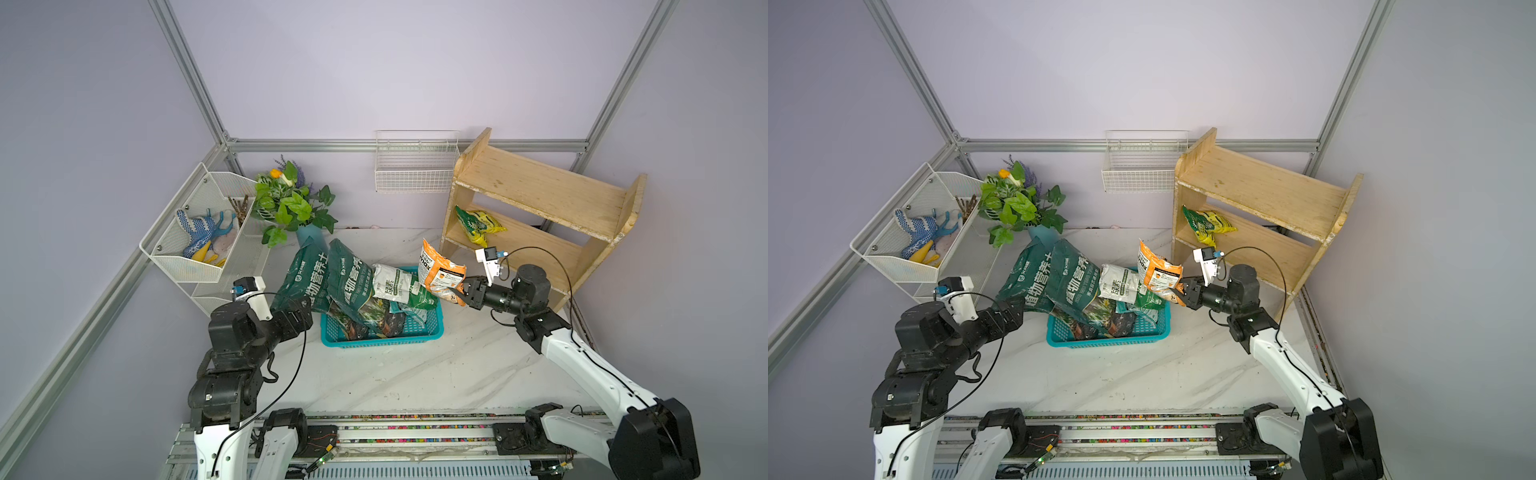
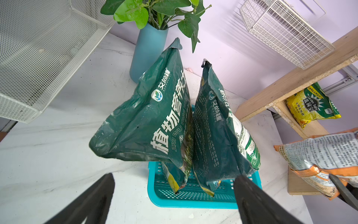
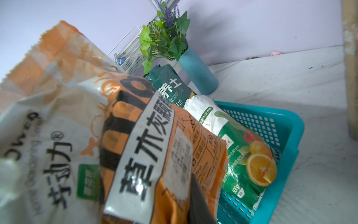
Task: Take down the fertilizer bag from the shelf
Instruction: Place the fertilizer bag in the storage box.
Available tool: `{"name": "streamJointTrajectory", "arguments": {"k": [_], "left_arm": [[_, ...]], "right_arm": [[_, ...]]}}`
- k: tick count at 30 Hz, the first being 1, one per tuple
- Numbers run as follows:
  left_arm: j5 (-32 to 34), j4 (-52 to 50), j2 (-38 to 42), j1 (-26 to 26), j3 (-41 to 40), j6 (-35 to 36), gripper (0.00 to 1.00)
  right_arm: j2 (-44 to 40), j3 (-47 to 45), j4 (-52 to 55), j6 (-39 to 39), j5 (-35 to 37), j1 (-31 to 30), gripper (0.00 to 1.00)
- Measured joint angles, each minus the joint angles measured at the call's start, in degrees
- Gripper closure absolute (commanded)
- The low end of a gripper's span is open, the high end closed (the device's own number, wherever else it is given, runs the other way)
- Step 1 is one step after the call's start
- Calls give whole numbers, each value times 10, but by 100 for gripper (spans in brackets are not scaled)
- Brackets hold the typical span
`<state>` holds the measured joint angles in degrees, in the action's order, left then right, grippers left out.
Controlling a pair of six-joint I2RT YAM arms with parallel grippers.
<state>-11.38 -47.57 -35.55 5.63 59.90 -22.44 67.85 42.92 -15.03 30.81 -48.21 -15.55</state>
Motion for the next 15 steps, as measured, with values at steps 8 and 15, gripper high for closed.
{"name": "streamJointTrajectory", "arguments": {"k": [8, 15], "left_arm": [[0, 0, 0, 0, 0, 0, 0], [0, 0, 0, 0, 0, 0, 0]], "right_arm": [[73, 0, -23, 5, -12, -78, 100], [124, 0, -111, 46, -44, -89, 100]]}}
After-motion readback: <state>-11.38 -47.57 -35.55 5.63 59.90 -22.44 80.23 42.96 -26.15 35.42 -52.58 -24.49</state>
